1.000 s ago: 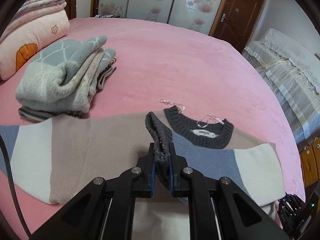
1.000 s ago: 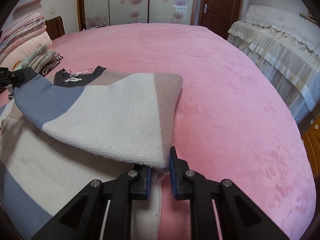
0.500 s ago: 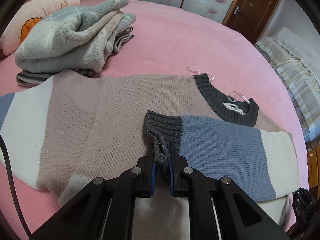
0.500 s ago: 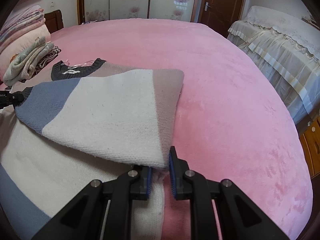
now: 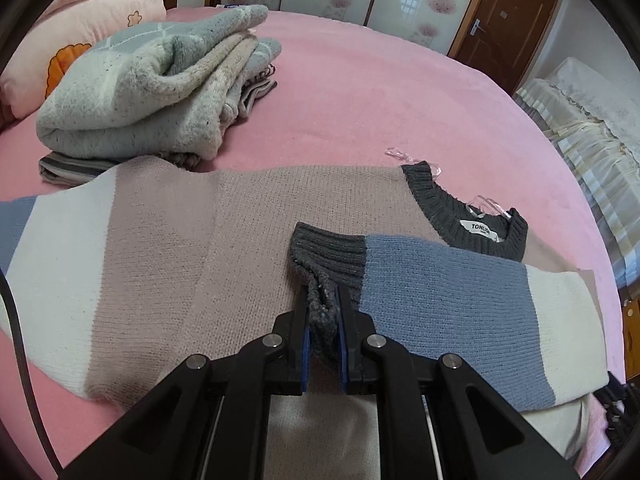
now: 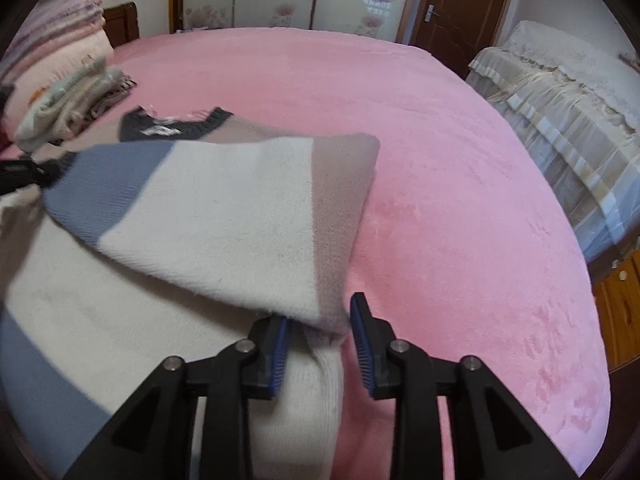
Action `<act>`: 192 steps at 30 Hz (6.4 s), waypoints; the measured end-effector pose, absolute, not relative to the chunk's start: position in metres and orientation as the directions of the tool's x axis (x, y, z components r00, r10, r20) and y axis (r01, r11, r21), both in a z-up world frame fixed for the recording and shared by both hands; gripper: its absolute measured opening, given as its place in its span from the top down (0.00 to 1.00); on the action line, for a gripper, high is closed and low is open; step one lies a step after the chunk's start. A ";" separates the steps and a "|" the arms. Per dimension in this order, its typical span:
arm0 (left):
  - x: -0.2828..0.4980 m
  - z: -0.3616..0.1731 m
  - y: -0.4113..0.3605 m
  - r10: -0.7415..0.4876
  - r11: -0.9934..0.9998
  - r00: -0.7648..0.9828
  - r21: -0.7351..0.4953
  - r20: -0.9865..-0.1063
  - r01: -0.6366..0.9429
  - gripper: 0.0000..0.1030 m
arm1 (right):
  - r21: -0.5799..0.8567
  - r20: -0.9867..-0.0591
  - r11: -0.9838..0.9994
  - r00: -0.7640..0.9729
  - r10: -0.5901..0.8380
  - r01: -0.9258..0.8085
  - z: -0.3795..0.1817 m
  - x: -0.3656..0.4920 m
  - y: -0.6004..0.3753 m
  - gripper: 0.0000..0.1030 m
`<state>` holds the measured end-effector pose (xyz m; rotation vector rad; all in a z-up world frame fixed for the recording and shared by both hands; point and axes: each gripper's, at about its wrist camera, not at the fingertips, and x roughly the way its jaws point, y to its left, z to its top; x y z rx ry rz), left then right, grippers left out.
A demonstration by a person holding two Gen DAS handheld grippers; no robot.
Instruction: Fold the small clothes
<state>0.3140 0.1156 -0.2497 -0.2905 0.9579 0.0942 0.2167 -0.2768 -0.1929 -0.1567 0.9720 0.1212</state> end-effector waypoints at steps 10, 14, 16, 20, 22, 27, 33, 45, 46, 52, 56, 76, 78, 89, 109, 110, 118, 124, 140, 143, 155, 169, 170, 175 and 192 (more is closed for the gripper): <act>0.311 -0.253 0.121 -0.082 0.952 0.568 -0.234 -0.819 -0.199 0.90 | 0.071 -0.792 0.995 0.602 0.099 -0.070 -0.133 0.275 -0.322 0.40; 0.312 -0.253 0.120 -0.084 0.951 0.567 -0.237 -0.820 -0.201 0.90 | 0.119 -0.844 0.993 0.526 0.106 -0.010 -0.168 0.343 -0.323 0.40; 0.313 -0.253 0.120 -0.085 0.951 0.566 -0.237 -0.820 -0.200 0.90 | 0.111 -0.861 0.994 0.501 0.092 0.008 -0.184 0.365 -0.319 0.41; 0.313 -0.254 0.118 -0.083 0.953 0.564 -0.232 -0.821 -0.197 0.90 | 0.082 -0.895 0.996 0.443 0.057 0.038 -0.213 0.386 -0.317 0.71; 0.313 -0.256 0.117 -0.082 0.955 0.564 -0.226 -0.821 -0.191 0.88 | 0.068 -0.898 0.997 0.437 0.039 0.049 -0.217 0.386 -0.319 0.90; 0.317 -0.265 0.109 -0.067 0.966 0.554 -0.193 -0.830 -0.173 0.86 | 0.023 -0.889 0.999 0.458 0.001 0.042 -0.228 0.379 -0.322 0.91; 0.318 -0.264 0.109 -0.060 0.969 0.539 -0.179 -0.840 -0.171 0.81 | -0.005 -0.886 0.999 0.463 -0.023 0.040 -0.229 0.376 -0.315 0.88; 0.272 -0.211 0.097 -0.041 0.964 0.628 -0.196 -0.777 -0.180 0.55 | -0.012 -0.806 0.996 0.590 0.045 -0.092 -0.165 0.262 -0.265 0.65; 0.272 -0.213 0.090 -0.061 0.968 0.625 -0.200 -0.778 -0.154 0.59 | -0.009 -0.805 0.995 0.590 0.053 -0.103 -0.166 0.257 -0.262 0.66; 0.294 -0.239 0.063 -0.056 0.978 0.567 -0.160 -0.822 -0.136 0.77 | -0.045 -0.825 0.991 0.564 0.036 -0.130 -0.193 0.242 -0.239 0.85; 0.301 -0.258 0.075 -0.025 0.973 0.515 -0.138 -0.857 -0.184 0.87 | -0.080 -0.845 0.995 0.533 -0.033 -0.065 -0.212 0.241 -0.258 0.99; 0.260 -0.196 0.073 -0.069 0.984 0.597 -0.154 -0.799 -0.093 0.42 | -0.061 -0.830 0.993 0.558 0.003 -0.096 -0.190 0.218 -0.246 0.98; 0.248 -0.183 0.074 -0.078 0.982 0.621 -0.168 -0.780 -0.089 0.22 | -0.047 -0.821 0.993 0.571 0.025 -0.111 -0.178 0.208 -0.236 0.98; 0.160 -0.129 0.086 -0.096 0.980 0.681 -0.190 -0.726 -0.064 0.06 | 0.095 -0.771 0.977 0.607 0.194 -0.191 -0.129 0.150 -0.175 0.98; 0.106 -0.059 0.259 0.120 0.959 0.672 -0.091 -0.731 -0.270 0.10 | 0.088 -0.719 0.874 0.577 0.387 -0.477 -0.068 0.142 -0.006 0.97; 0.107 -0.057 0.268 0.133 0.956 0.671 -0.085 -0.729 -0.281 0.10 | 0.085 -0.711 0.868 0.581 0.397 -0.490 -0.063 0.146 0.003 0.97; 0.124 -0.050 0.380 0.232 0.880 0.636 -0.119 -0.736 -0.459 0.10 | 0.056 -0.667 0.840 0.606 0.433 -0.539 -0.041 0.188 0.082 0.97; 0.140 -0.091 0.454 0.294 0.789 0.520 -0.103 -0.802 -0.605 0.10 | 0.088 -0.678 0.829 0.577 0.456 -0.552 -0.052 0.220 0.134 0.97; 0.171 -0.247 0.564 0.121 0.498 0.223 -0.135 -0.967 -0.857 0.24 | 0.142 -0.801 0.737 0.361 0.478 -0.660 -0.143 0.237 0.240 0.97; 0.170 -0.266 0.571 0.079 0.445 0.195 -0.140 -0.978 -0.884 0.24 | 0.137 -0.795 0.727 0.363 0.486 -0.673 -0.143 0.233 0.242 0.97; 0.204 -0.249 0.537 0.169 0.547 0.203 -0.079 -0.965 -0.833 0.93 | 0.116 -0.808 0.741 0.371 0.458 -0.662 -0.152 0.224 0.216 0.98; 0.203 -0.102 0.335 0.113 0.841 0.632 -0.265 -0.766 -0.472 0.93 | 0.074 -0.793 0.854 0.489 0.363 -0.514 -0.135 0.206 0.084 0.98; 0.205 -0.100 0.324 0.082 0.855 0.647 -0.279 -0.758 -0.437 0.93 | 0.074 -0.792 0.864 0.497 0.354 -0.498 -0.134 0.205 0.074 0.97; 0.222 -0.104 0.225 -0.098 0.903 0.647 -0.341 -0.756 -0.261 0.93 | 0.097 -0.791 0.918 0.530 0.306 -0.385 -0.133 0.207 0.012 0.97; 0.230 -0.235 0.079 -0.297 0.930 0.429 -0.360 -0.853 -0.073 0.58 | 0.170 -0.832 0.961 0.490 0.258 -0.217 -0.172 0.206 -0.101 0.97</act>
